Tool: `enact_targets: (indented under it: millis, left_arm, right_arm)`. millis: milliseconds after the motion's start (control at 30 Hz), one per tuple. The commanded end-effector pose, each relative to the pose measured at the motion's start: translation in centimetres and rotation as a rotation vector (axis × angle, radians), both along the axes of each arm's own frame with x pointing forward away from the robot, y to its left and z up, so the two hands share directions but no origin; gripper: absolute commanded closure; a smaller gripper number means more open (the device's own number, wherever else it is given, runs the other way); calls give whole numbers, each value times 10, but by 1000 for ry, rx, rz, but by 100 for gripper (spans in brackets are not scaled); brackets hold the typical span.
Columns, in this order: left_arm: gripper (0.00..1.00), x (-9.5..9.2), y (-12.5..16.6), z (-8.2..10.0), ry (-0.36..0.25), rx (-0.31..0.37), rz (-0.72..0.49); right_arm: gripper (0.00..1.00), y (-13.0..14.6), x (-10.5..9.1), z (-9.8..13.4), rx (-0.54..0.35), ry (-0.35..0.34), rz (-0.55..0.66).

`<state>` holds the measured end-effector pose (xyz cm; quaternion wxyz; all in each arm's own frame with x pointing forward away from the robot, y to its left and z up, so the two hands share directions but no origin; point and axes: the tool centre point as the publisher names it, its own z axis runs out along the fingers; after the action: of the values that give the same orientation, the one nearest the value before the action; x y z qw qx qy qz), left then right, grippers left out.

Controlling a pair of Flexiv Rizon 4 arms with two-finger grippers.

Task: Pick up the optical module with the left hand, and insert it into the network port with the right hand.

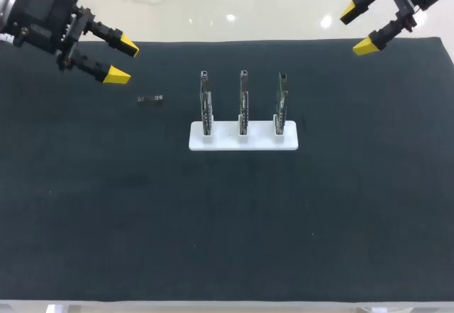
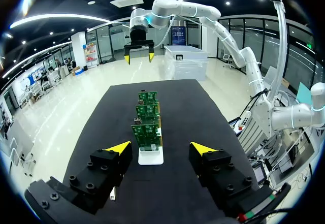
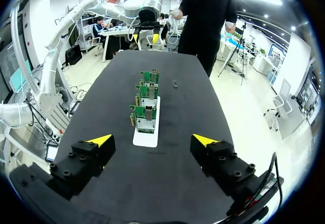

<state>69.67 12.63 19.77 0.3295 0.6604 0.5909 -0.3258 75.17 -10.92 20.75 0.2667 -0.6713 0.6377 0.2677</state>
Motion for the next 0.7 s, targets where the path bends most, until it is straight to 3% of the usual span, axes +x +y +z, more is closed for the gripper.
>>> enact_targets:
  millis: [33,200,300,467,700]
  left_arm:
    - [0,-1,0,0,-2,2,4]
    - [0,-1,0,0,-2,2,4]
    - [0,6,-3,-12,56,182,87]
    - [0,28,8,-30,117,374,159]
    - [0,69,30,-53,154,608,208]
  right_arm:
    - [0,0,0,0,2,0,1]
    - [0,0,0,0,2,0,1]
    - [0,0,0,0,2,0,1]
    - [0,0,0,0,2,0,1]
    - [0,0,0,0,2,0,1]
